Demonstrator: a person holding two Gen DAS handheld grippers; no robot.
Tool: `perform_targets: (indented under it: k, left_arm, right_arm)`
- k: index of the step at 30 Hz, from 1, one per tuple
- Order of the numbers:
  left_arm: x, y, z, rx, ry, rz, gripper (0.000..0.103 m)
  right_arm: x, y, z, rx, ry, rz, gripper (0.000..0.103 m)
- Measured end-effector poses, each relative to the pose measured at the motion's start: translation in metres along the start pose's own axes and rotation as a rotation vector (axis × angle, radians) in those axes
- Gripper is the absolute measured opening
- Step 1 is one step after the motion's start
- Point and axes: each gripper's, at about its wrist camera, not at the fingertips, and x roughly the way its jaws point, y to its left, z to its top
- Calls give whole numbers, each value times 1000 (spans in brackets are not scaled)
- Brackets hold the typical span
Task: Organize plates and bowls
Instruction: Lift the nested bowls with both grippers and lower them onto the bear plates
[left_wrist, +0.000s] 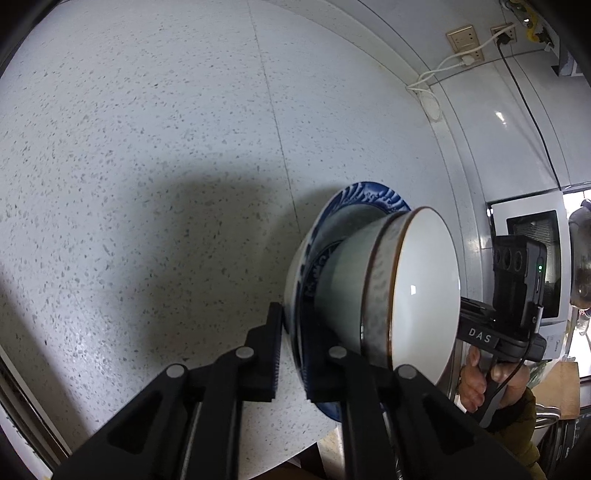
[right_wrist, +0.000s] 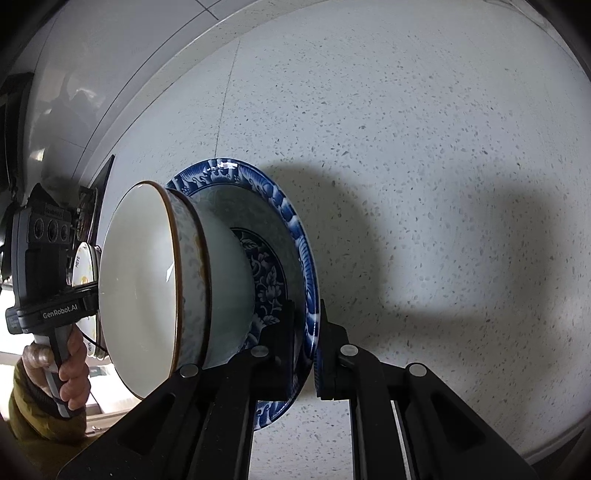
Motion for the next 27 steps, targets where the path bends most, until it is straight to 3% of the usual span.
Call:
perform_targets:
  k: [9,14,20,27]
  left_arm:
    - [-21,15,-4,-65,-1,-7,6]
    - [-68,25,-4,-82,-65,-19,6]
    - [-150,66,-21,-145,-147,0,6]
    - [-242,143,-66,-208,-215,101,6]
  right_arm:
    - [-3,25,8,13,26,-43,9]
    - [-18,64,20,-43,6,-56,9]
    - [-14,145,29,-159,1,-24,9]
    - [34,247,13,-280,38,68,9]
